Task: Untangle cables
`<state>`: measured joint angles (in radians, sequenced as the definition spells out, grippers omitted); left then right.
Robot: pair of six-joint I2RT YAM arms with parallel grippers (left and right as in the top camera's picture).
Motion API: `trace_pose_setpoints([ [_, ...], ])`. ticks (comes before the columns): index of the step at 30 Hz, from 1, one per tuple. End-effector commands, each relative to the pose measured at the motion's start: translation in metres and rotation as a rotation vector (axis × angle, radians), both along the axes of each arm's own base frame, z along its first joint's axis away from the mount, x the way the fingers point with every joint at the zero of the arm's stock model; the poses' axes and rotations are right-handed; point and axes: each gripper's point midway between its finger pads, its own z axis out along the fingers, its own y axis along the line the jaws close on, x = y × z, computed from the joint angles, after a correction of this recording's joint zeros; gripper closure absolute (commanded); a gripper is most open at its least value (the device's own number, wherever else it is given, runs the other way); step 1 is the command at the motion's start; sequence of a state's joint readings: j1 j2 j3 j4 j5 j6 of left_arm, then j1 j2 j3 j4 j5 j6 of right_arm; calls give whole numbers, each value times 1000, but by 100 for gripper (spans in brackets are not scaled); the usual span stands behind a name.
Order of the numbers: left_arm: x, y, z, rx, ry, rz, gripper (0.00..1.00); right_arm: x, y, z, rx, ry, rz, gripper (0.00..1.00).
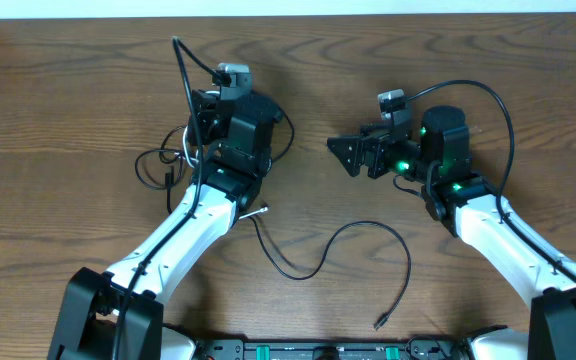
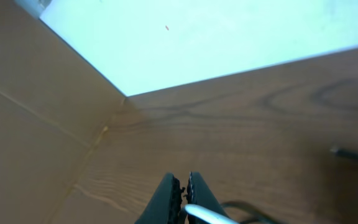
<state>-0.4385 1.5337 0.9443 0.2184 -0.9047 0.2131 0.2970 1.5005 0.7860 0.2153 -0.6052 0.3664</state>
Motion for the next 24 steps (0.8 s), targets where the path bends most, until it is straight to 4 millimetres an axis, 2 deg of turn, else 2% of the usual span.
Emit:
trace_pose_setpoints([
  [1,6,8,15,-120,-111,34,92,1,3,-13,-24,9,17,4],
  [6,10,18,22,-258,-225,84,93,2,7,-17,-21,9,30,2],
  [10,20,-1,30,-341,-260,-22,92,0,22,-9,-12,-56,68,2],
  [14,23,-15,47,-404,-299,-116,92,8,31,-7,-39,-113,26,4],
  [18,15,-16,74,-435,-354,-152,92,16,43,-7,-54,-175,-12,4],
  [24,-7,-7,115,-462,-438,-165,92,16,77,7,20,-312,44,5],
])
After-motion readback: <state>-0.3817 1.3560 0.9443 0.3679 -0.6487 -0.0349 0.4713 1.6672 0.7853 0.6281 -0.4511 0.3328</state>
